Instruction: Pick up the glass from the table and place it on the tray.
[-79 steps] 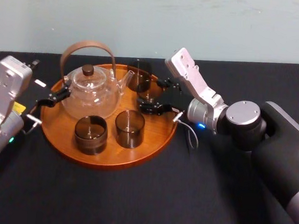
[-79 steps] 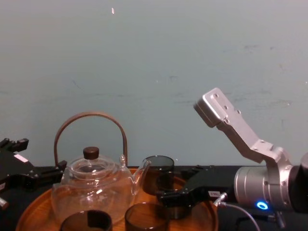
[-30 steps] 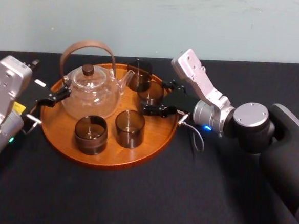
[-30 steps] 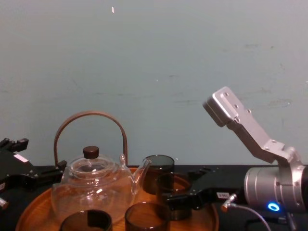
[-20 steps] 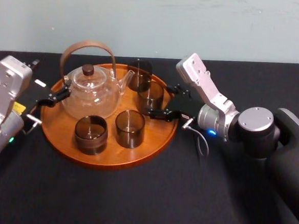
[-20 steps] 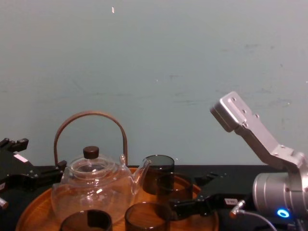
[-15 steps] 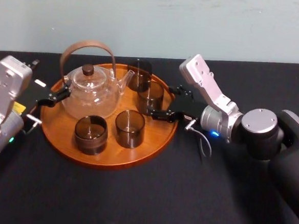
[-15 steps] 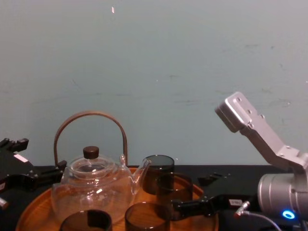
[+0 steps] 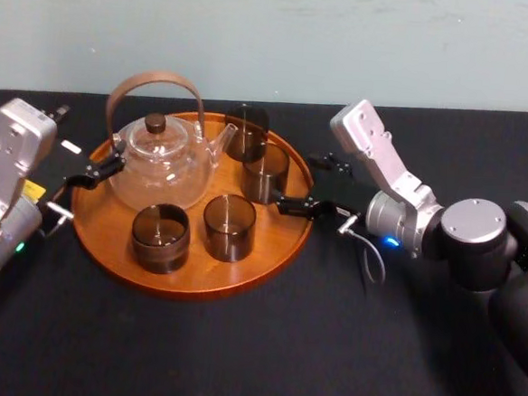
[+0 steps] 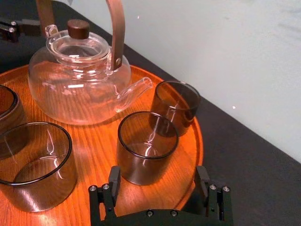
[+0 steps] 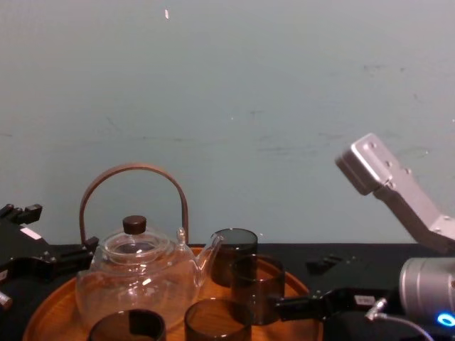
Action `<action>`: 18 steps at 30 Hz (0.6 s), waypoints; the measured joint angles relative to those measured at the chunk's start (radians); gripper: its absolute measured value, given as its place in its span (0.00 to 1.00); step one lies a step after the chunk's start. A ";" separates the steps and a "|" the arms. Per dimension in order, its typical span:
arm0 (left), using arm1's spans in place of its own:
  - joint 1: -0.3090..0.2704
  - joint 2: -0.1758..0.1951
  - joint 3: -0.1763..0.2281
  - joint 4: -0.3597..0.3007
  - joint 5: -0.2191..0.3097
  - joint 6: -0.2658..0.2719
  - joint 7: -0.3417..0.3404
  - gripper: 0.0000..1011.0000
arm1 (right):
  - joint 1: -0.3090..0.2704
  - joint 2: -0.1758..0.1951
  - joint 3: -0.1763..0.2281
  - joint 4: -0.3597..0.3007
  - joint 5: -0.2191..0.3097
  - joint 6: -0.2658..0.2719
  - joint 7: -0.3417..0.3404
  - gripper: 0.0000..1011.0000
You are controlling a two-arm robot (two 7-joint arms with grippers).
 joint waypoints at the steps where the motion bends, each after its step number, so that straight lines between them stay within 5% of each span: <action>1: 0.000 0.000 0.000 0.000 0.000 0.000 0.000 1.00 | 0.000 0.000 0.000 0.000 0.000 0.000 0.000 0.99; 18: 0.000 0.000 0.000 0.000 0.000 0.000 0.000 1.00 | -0.106 0.088 0.088 -0.199 0.034 0.033 -0.065 0.99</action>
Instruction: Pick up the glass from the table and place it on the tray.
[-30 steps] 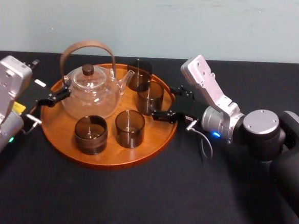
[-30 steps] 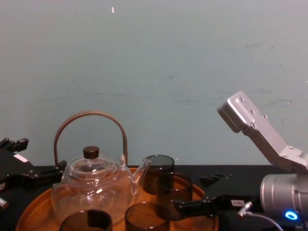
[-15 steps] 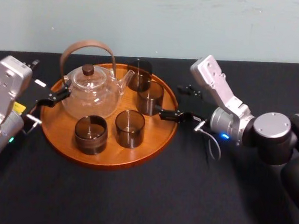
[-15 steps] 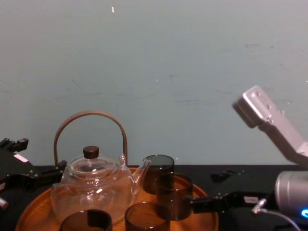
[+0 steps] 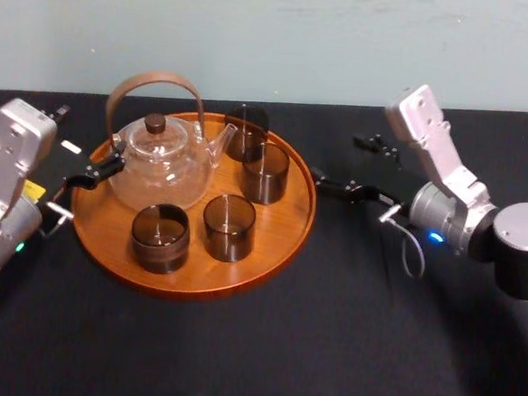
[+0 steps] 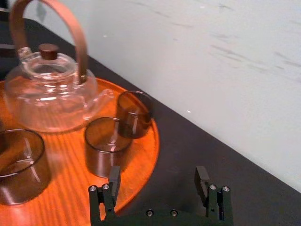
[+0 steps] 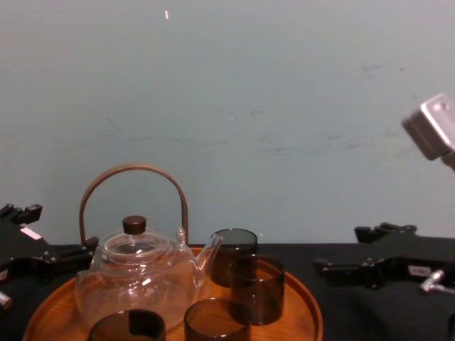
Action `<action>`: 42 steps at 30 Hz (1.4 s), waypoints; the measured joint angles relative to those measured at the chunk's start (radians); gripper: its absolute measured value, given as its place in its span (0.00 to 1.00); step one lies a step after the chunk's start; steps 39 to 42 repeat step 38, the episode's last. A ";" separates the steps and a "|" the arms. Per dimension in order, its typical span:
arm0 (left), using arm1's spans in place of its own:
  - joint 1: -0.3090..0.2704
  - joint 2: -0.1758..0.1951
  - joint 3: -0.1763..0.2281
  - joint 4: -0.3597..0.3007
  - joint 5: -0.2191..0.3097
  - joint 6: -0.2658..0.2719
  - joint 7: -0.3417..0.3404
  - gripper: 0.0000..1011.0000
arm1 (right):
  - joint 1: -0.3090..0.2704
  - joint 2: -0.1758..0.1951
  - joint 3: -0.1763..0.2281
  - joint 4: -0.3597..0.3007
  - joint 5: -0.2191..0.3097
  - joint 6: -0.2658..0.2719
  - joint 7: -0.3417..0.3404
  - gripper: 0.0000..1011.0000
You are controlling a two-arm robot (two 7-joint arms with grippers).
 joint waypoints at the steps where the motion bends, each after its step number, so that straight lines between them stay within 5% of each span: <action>1: 0.000 0.000 0.000 0.000 0.000 0.000 0.000 1.00 | -0.004 0.003 0.005 -0.004 0.001 0.001 -0.003 0.99; 17: 0.000 0.000 0.000 0.000 0.000 0.000 0.000 1.00 | -0.045 0.015 0.114 -0.012 -0.007 0.008 -0.109 0.99; 42: 0.000 0.000 0.000 0.000 0.000 0.000 0.000 1.00 | -0.045 0.017 0.106 -0.015 -0.008 0.007 -0.101 0.99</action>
